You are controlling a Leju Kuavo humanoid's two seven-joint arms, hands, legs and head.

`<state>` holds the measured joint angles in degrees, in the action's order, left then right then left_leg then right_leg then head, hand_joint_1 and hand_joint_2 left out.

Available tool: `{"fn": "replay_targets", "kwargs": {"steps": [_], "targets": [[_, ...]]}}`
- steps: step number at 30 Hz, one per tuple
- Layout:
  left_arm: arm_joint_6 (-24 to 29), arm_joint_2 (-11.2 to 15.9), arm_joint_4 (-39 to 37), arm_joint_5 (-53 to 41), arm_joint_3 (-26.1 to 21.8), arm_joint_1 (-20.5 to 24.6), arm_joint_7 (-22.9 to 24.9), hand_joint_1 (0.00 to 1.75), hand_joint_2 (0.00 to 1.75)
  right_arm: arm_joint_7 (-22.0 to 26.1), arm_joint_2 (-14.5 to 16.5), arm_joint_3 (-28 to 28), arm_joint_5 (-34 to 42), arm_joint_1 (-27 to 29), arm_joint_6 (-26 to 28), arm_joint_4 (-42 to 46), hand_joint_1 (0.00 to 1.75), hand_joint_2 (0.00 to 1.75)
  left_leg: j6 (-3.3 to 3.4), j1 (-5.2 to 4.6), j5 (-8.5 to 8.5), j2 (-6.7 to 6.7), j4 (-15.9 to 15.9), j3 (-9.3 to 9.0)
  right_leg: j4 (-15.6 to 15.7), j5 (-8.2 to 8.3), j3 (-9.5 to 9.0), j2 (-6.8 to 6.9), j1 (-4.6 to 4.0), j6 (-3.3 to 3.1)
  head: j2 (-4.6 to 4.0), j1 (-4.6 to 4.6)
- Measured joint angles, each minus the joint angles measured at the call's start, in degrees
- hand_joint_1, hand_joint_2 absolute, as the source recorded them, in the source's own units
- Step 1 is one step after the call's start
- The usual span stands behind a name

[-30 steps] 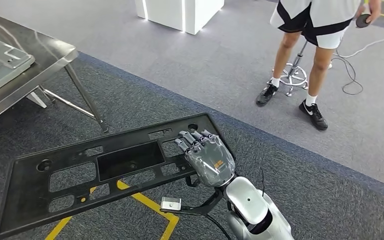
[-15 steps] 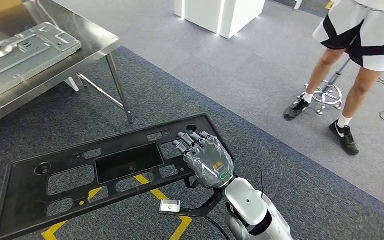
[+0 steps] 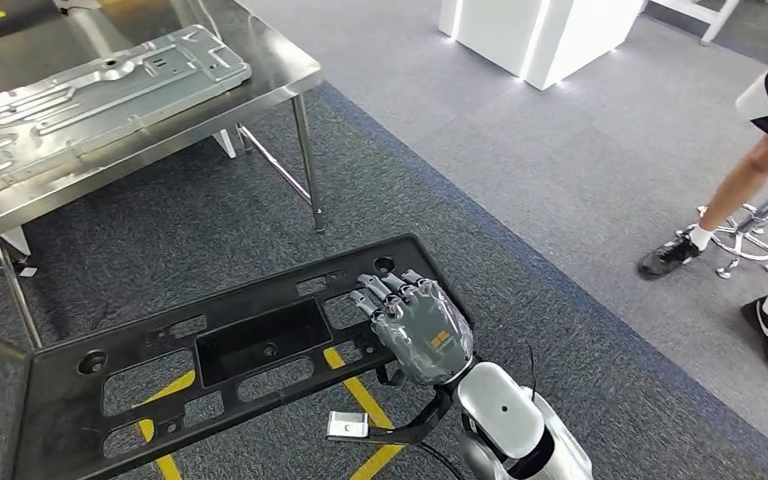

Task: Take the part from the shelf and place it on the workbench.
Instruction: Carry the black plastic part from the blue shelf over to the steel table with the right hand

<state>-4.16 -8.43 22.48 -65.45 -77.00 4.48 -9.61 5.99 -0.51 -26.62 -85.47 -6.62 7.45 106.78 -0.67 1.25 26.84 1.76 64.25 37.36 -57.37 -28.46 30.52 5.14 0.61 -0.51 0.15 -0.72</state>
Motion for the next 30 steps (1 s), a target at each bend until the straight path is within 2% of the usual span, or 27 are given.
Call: {"fn": "replay_targets", "kwargs": {"steps": [1,2,3,5,6,8,9,10,11,12,13,14,16,17,18,19,20,21,22,23,24,25,26,27,28,29,30], "targets": [[0.10,-0.05,-0.03,0.03,-0.01,0.05,0.13,0.00,1.75,-0.27,0.20,-0.33,-0.24,-0.07,0.04,-0.08,1.75,1.75,0.26,-0.13,-0.81,0.88,-2.93,-1.53,-0.39,-0.38,-0.04,0.69,-0.11,0.38,0.00,-0.01],[0.16,-0.10,-0.05,0.03,-0.01,0.09,0.23,0.00,1.75,-0.53,0.36,-0.61,-0.40,-0.13,0.14,-0.15,1.75,1.75,0.62,-0.30,-0.99,1.39,-4.49,-2.30,-0.65,-0.67,-0.10,1.30,-0.24,0.73,0.00,-0.02],[0.20,-0.15,-0.08,0.02,-0.02,0.10,0.29,0.00,1.75,-0.73,0.44,-0.83,-0.50,-0.18,0.27,-0.21,1.75,1.75,1.07,-0.51,-0.72,1.33,-4.68,-2.31,-0.71,-0.84,-0.20,1.84,-0.39,1.07,0.00,-0.03],[0.23,-0.20,-0.10,0.01,-0.04,-0.11,0.36,0.00,1.75,-1.06,0.50,-1.12,-0.60,-0.23,0.57,-0.42,1.75,1.75,1.77,-0.47,-0.91,0.07,-4.84,-2.28,-0.74,-1.15,-0.56,2.49,-0.33,1.69,0.00,-0.03],[0.22,-0.26,-0.10,-0.01,-0.04,-0.21,0.36,0.00,1.75,-1.17,0.51,-1.20,-0.64,-0.21,0.76,-0.54,1.75,1.75,2.10,-0.37,-0.98,-0.53,-4.95,-2.35,-1.18,-1.64,-0.57,1.60,-0.16,2.00,0.00,-0.03],[0.20,-0.38,-0.10,-0.09,-0.05,-0.18,0.28,0.00,1.75,-1.28,0.50,-1.25,-0.70,-0.11,1.20,-0.67,1.75,1.75,2.75,-0.12,-1.19,-1.70,-5.18,-2.43,-5.17,-4.34,1.11,-1.85,0.17,2.44,0.00,-0.03],[0.19,-0.42,-0.10,-0.13,-0.05,-0.08,0.23,0.00,1.75,-1.30,0.48,-1.25,-0.70,0.00,1.37,-0.69,1.75,1.75,2.95,-0.14,-1.22,-2.27,-5.18,-2.36,-8.72,-6.21,2.85,-3.55,0.23,2.50,0.00,-0.04],[0.18,-0.43,-0.10,-0.16,-0.05,0.00,0.20,0.00,1.75,-1.31,0.45,-1.25,-0.69,0.14,1.46,-0.71,1.75,1.75,3.11,-0.19,-1.25,-2.96,-5.18,-2.29,-12.76,-7.93,4.97,-4.39,0.22,2.50,0.00,-0.04],[0.17,-0.43,-0.10,-0.17,-0.05,0.05,0.19,0.00,1.75,-1.33,0.42,-1.25,-0.69,0.29,1.48,-0.76,1.75,1.75,3.17,-0.25,-1.26,-3.72,-5.17,-2.26,-15.88,-8.79,6.71,-4.72,0.20,2.47,0.00,-0.04],[0.16,-0.43,-0.10,-0.18,-0.05,0.02,0.19,0.00,1.75,-1.34,0.40,-1.25,-0.69,0.40,1.49,-0.82,1.75,1.75,3.19,-0.30,-1.27,-4.52,-5.16,-2.26,-17.34,-8.61,7.70,-4.85,0.18,2.38,0.00,-0.04],[0.16,-0.44,-0.10,-0.19,-0.05,-0.03,0.19,0.00,1.75,-1.34,0.39,-1.25,-0.70,0.46,1.49,-0.90,1.75,1.75,3.19,-0.34,-1.28,-5.39,-5.14,-2.30,-16.65,-7.31,7.68,-4.97,0.16,2.21,0.00,-0.04],[0.16,-0.47,-0.10,-0.19,-0.05,-0.08,0.19,0.00,1.75,-1.34,0.37,-1.25,-0.71,0.49,1.49,-0.97,1.75,1.75,3.15,-0.34,-1.31,-6.26,-5.12,-2.36,-13.66,-5.07,6.50,-5.37,0.15,1.95,0.00,-0.04],[0.14,-0.65,-0.11,-0.19,-0.05,-0.07,0.19,0.00,1.75,-1.34,0.37,-1.25,-0.71,0.49,1.51,-1.05,1.75,1.75,2.91,-0.33,-1.41,-7.87,-5.01,-2.27,-5.90,-1.05,3.31,-8.45,0.24,1.25,0.00,-0.03],[0.12,-0.74,-0.11,-0.19,-0.05,0.01,0.19,0.00,1.75,-1.34,0.37,-1.25,-0.71,0.49,1.55,-1.06,1.75,1.75,2.64,-0.26,-1.53,-8.61,-4.97,-2.08,-3.16,-0.06,2.21,-9.95,0.27,1.02,0.00,-0.03],[0.11,-0.82,-0.12,-0.19,-0.05,0.06,0.19,0.00,1.75,-1.34,0.37,-1.24,-0.71,0.51,1.60,-1.06,1.75,1.75,2.30,-0.12,-1.67,-9.28,-4.98,-1.82,-1.82,0.14,1.73,-11.03,0.22,0.85,0.00,-0.03],[0.11,-0.85,-0.12,-0.20,-0.05,0.05,0.19,0.00,1.75,-1.35,0.37,-1.24,-0.71,0.53,1.65,-1.07,1.75,1.75,1.86,0.01,-1.86,-10.02,-5.07,-1.59,-1.41,0.04,1.60,-11.05,0.13,0.73,0.00,-0.03],[0.09,-0.81,-0.11,-0.26,-0.05,-0.03,0.18,0.00,1.75,-1.36,0.36,-1.23,-0.71,0.53,1.70,-1.08,1.75,1.75,1.41,0.14,-2.07,-10.74,-5.29,-1.39,-1.17,0.14,1.47,-10.29,0.13,0.59,0.00,-0.04],[0.06,-0.78,-0.10,-0.35,-0.04,-0.15,0.14,0.00,1.75,-1.36,0.36,-1.22,-0.71,0.54,1.72,-1.08,1.75,1.75,1.10,0.13,-2.06,-10.30,-5.24,-1.25,-0.78,0.33,1.25,-9.49,0.20,0.36,0.00,-0.04],[-0.02,-0.76,-0.10,-0.47,-0.04,-0.24,0.10,0.00,1.75,-1.35,0.36,-1.21,-0.71,0.58,1.80,-1.04,1.75,1.75,0.89,-0.04,-1.60,-8.84,-4.62,-0.91,-0.33,0.54,0.99,-8.62,0.33,0.05,0.00,-0.03],[-0.14,-0.74,-0.09,-0.62,-0.02,-0.21,0.03,0.00,1.75,-1.34,0.33,-1.14,-0.69,0.68,1.93,-0.93,1.75,1.75,0.76,-0.21,-0.46,-6.75,-2.86,-0.08,0.11,0.72,0.76,-7.64,0.45,-0.23,0.00,-0.03],[-0.25,-0.75,-0.10,-0.78,0.01,-0.13,-0.04,0.00,1.75,-1.34,0.23,-0.98,-0.60,0.87,2.13,-0.77,1.75,1.75,0.70,-0.24,1.22,-4.38,0.00,1.20,0.30,0.77,0.60,-6.63,0.37,-0.42,0.00,-0.02],[-0.36,-0.73,-0.10,-0.92,0.05,-0.01,-0.09,0.00,1.75,-1.32,0.04,-0.73,-0.43,1.16,2.36,-0.53,1.75,1.75,0.54,-0.22,3.11,-2.94,3.61,2.92,0.33,0.72,0.55,-5.59,0.26,-0.59,0.00,-0.01],[-0.43,-0.70,-0.10,-1.04,0.09,0.09,-0.14,0.00,1.75,-1.25,-0.25,-0.40,-0.21,1.49,2.59,-0.26,1.75,1.75,0.36,-0.10,4.59,-2.33,7.12,4.54,0.28,0.63,0.55,-4.49,0.16,-0.63,0.00,-0.02],[-0.46,-0.64,-0.10,-1.09,0.11,0.10,-0.16,0.00,1.75,-1.14,-0.60,-0.03,0.06,1.83,2.79,0.03,1.75,1.75,0.20,-0.03,5.16,-2.13,9.27,5.45,0.21,0.52,0.54,-3.46,0.11,-0.64,0.00,-0.01],[-0.47,-0.55,-0.10,-1.05,0.12,0.04,-0.15,0.00,1.75,-0.99,-0.95,0.32,0.30,2.15,2.92,0.36,1.75,1.75,0.07,0.01,4.68,-2.00,9.36,5.27,0.12,0.37,0.53,-2.48,0.09,-0.57,0.00,-0.01],[-0.45,-0.43,-0.11,-0.94,0.11,-0.06,-0.13,0.00,1.75,-0.80,-1.25,0.65,0.50,2.39,3.01,0.71,1.75,1.75,0.00,0.02,3.26,-1.71,7.18,3.89,-0.03,0.18,0.49,-1.63,0.09,-0.45,0.00,-0.01],[-0.39,-0.30,-0.11,-0.82,0.11,-0.13,-0.08,0.00,1.75,-0.64,-1.51,0.93,0.64,2.55,3.02,1.07,1.75,1.75,0.02,0.02,1.53,-0.86,3.26,1.62,-0.26,-0.06,0.41,-0.88,0.09,-0.27,0.00,0.00]]}}
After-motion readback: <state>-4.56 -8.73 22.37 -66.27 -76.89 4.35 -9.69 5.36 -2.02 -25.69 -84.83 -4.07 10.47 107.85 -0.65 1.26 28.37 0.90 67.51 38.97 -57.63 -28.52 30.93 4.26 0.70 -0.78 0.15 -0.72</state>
